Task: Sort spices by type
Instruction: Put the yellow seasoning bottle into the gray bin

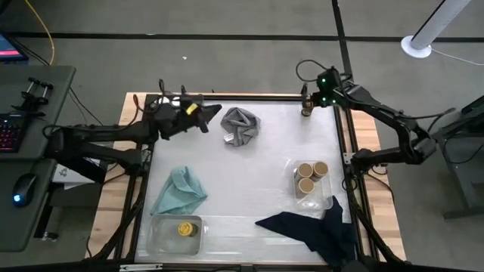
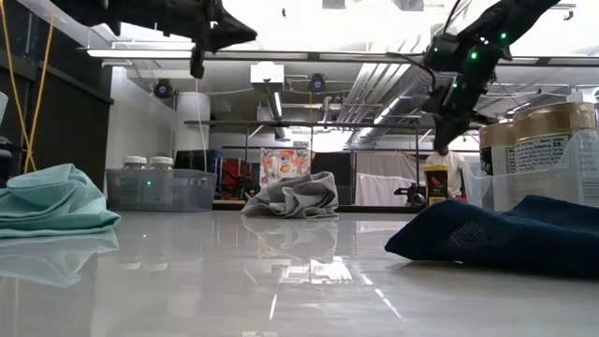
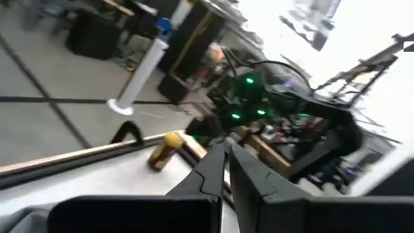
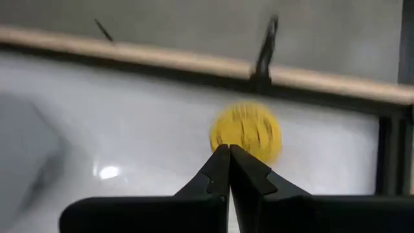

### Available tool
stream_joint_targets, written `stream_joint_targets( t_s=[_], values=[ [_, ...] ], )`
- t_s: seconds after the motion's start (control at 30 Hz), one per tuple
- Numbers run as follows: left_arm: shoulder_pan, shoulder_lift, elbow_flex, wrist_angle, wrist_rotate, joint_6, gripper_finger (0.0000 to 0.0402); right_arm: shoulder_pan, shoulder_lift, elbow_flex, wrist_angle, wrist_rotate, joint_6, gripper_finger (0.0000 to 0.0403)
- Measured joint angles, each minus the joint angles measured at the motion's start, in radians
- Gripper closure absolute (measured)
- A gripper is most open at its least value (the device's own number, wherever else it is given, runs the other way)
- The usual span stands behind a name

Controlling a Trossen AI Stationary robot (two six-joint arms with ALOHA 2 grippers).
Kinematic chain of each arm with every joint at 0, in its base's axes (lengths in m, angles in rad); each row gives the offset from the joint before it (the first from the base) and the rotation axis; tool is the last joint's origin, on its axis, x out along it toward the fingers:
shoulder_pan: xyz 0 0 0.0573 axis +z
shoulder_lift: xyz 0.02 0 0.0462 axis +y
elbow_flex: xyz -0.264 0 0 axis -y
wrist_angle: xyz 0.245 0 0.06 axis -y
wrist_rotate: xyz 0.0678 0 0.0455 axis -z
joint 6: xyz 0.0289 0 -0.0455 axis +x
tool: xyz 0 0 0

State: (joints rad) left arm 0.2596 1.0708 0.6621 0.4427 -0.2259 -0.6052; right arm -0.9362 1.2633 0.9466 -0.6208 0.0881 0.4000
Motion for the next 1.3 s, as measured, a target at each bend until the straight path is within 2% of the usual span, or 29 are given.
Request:
stream_joint_targets(
  t_s=[0.1, 0.3, 0.67, 1.0, 1.3],
  values=[
    [0.037, -0.028, 0.000, -0.002, 0.098, 0.000, 0.0392, 0.011, 0.000, 0.001, 0.078, 0.040, 0.023, 0.0402],
    [0.071, -0.120, 0.000, -0.069, 0.245, 0.063, 0.0392, 0.010, 0.026, 0.001, 0.050, 0.094, 0.075, 0.0402],
    [0.070, -0.283, 0.000, -0.224, 0.252, 0.164, 0.0392, 0.014, 0.110, 0.001, 0.098, 0.155, 0.150, 0.0402],
    [0.070, -0.318, 0.000, -0.367, 0.250, 0.165, 0.0392, 0.030, 0.155, 0.005, 0.103, 0.157, 0.198, 0.0403],
    [0.070, -0.327, 0.000, -0.371, 0.248, 0.197, 0.0392, 0.175, 0.161, 0.006, 0.080, 0.135, 0.253, 0.0403]
  ],
)
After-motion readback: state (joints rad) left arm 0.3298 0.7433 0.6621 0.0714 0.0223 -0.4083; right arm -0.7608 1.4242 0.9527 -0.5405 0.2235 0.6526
